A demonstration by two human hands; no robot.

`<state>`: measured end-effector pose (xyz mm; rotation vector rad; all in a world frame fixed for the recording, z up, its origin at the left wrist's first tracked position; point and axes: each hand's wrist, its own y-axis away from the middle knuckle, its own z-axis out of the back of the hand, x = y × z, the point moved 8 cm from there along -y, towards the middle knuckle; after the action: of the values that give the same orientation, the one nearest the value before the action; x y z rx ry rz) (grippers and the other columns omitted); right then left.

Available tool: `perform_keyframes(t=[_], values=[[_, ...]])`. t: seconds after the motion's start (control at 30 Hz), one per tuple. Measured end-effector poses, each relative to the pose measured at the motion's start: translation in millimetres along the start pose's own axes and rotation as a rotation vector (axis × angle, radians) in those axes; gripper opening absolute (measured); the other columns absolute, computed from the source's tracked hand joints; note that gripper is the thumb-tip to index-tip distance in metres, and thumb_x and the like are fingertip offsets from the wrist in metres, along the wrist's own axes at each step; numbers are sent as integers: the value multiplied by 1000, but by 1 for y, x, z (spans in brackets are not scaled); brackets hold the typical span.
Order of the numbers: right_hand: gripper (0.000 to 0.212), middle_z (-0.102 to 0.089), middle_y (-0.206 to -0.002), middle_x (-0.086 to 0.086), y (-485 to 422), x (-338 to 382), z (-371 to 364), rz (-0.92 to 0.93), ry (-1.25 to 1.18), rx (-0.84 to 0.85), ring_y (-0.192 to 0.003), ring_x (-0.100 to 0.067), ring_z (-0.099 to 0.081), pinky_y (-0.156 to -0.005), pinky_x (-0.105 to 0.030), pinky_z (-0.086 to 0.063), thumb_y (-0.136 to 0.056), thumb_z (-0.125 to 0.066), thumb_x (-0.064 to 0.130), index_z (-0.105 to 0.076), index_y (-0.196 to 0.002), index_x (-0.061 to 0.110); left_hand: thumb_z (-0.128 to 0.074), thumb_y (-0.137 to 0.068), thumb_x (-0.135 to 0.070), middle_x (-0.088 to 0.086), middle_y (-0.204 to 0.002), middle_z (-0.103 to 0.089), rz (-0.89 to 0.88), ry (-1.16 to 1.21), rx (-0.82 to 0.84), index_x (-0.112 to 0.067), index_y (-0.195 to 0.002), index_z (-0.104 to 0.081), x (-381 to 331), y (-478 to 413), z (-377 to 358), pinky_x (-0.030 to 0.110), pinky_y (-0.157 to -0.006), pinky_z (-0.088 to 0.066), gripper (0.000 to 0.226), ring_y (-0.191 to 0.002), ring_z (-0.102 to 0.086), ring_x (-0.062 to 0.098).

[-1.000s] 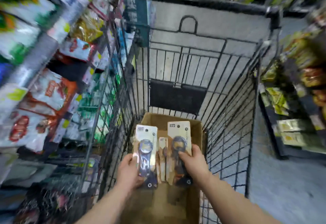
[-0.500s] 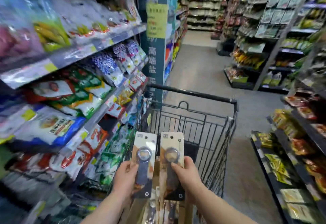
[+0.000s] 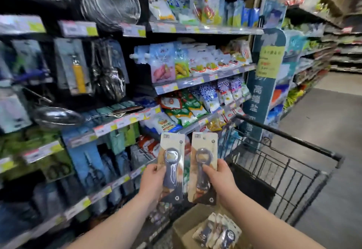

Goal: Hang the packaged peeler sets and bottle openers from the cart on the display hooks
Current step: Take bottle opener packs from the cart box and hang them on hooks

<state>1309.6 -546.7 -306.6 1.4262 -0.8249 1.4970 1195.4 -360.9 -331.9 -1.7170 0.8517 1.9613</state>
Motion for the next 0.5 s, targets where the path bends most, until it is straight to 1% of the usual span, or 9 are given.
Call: perform_keyframes(t=[0.07,0.1,0.2,0.27,0.33,0.37,0.4,0.47,0.5], values=[[18,-65,-99,-4,12,21,-29,56,27,79,-86,-17,-63,-74,-36,-53,-85,-62,19,-55,-102,19,-50,-95,-18,10,-65,-64,-33,0,-70,-6,-80,-59,-15,18,38,27,-47,-44,22,-52,-58,20],[18,-65,-99,-5,19,31,-45,80,25,120,-87,-18,-63,-74,-37,-54,-86,-61,18,-55,-103,18,-50,-95,-21,10,-66,-62,-41,-4,-119,-6,-82,-58,-22,27,59,22,-42,-42,21,-50,-56,18],[21,-65,-102,-11,43,56,-93,139,31,238,-94,-29,-63,-87,-51,-50,-86,-62,17,-55,-106,15,-53,-94,-23,8,-70,-55,-85,6,-259,-6,-84,-53,-36,51,122,13,-33,-34,20,-49,-50,13],[21,-65,-102,-9,61,70,-125,169,27,297,-93,-28,-63,-87,-51,-50,-84,-63,18,-55,-104,17,-54,-93,-19,11,-74,-58,-94,55,-313,-2,-89,-55,-43,66,157,14,-34,-37,18,-54,-55,16],[20,-66,-99,-8,79,81,-154,188,16,337,-90,-27,-64,-85,-50,-52,-83,-65,19,-55,-101,18,-55,-92,-16,13,-76,-60,-111,81,-362,0,-87,-56,-50,80,191,16,-38,-41,17,-56,-59,15],[19,-66,-98,-8,87,87,-169,196,20,354,-90,-29,-64,-84,-51,-52,-83,-66,20,-55,-99,18,-55,-92,-16,16,-78,-60,-124,94,-377,1,-87,-56,-53,87,207,19,-44,-45,18,-60,-61,18],[18,-66,-97,-10,96,92,-184,202,25,375,-90,-31,-64,-84,-51,-52,-83,-66,21,-54,-97,19,-55,-91,-17,21,-84,-62,-128,113,-387,2,-91,-56,-54,94,224,26,-52,-50,19,-67,-62,24],[15,-65,-98,-13,115,103,-218,217,32,417,-90,-31,-64,-83,-52,-52,-83,-65,20,-52,-91,21,-57,-89,-18,23,-93,-64,-128,152,-432,-2,-94,-57,-57,109,263,45,-68,-53,17,-77,-62,32],[15,-65,-98,-13,126,108,-236,227,35,435,-90,-31,-64,-83,-52,-52,-83,-65,21,-52,-89,22,-59,-88,-18,20,-92,-65,-140,164,-468,-5,-93,-58,-58,118,286,47,-71,-53,14,-77,-62,32]])
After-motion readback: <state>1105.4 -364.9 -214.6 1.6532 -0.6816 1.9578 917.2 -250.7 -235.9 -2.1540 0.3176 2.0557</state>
